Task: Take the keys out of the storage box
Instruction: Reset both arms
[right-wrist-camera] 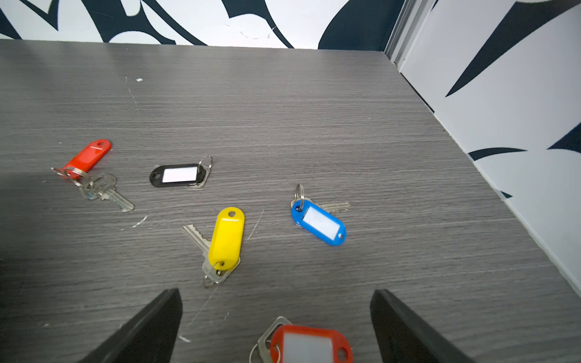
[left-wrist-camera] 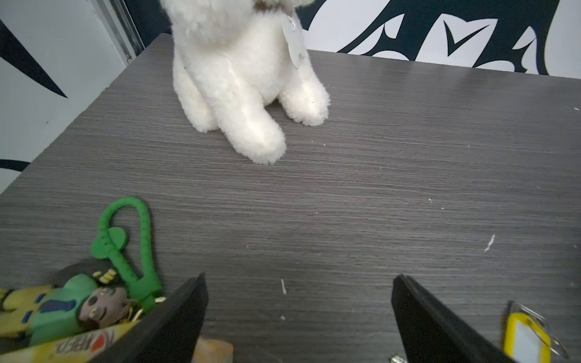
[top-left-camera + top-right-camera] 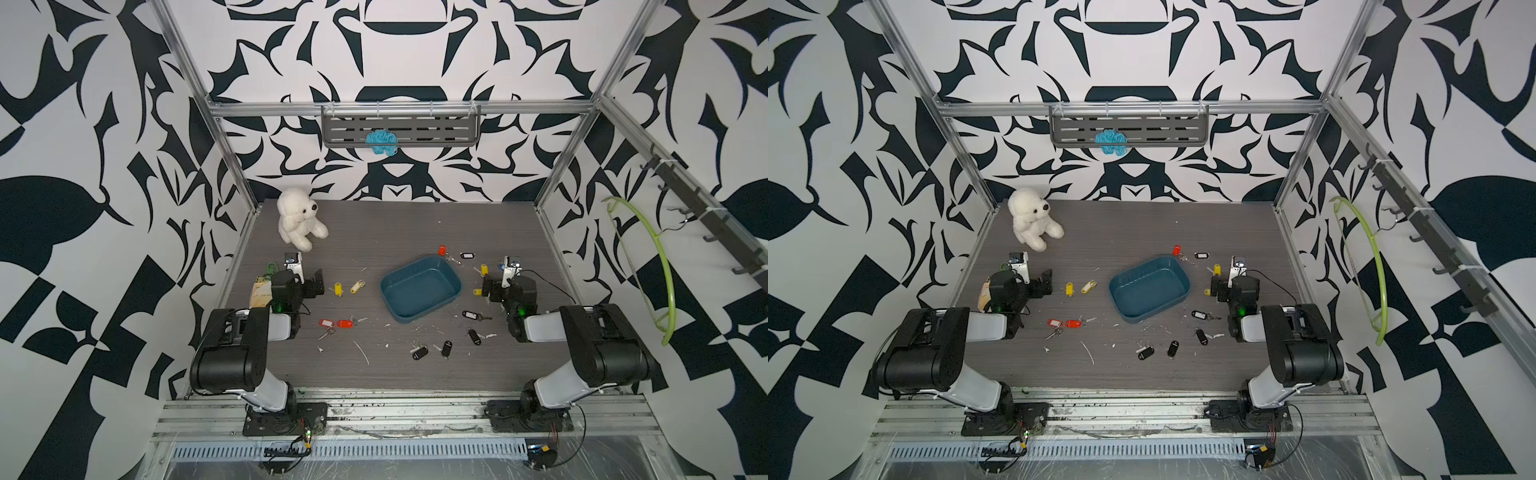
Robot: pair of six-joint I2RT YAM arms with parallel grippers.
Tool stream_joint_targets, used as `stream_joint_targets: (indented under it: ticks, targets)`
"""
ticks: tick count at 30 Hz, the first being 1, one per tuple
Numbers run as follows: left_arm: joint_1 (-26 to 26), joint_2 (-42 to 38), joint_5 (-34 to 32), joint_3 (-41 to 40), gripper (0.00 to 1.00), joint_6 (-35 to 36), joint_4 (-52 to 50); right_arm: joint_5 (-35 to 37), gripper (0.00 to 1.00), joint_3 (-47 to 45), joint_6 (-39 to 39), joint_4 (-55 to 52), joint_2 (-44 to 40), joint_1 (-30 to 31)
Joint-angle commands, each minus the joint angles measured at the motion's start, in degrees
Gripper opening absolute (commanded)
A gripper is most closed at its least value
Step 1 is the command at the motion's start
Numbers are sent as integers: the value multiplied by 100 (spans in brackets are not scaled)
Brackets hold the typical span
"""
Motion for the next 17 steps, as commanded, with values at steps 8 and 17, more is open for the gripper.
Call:
stream_joint_targets:
  ticks: [8, 17]
  targets:
    - [-1, -96, -88, -31, 99, 72, 117, 97, 100, 86, 81, 53, -92, -15]
    - [-1, -97, -95, -26, 99, 72, 122, -249, 100, 157, -77, -36, -58, 2]
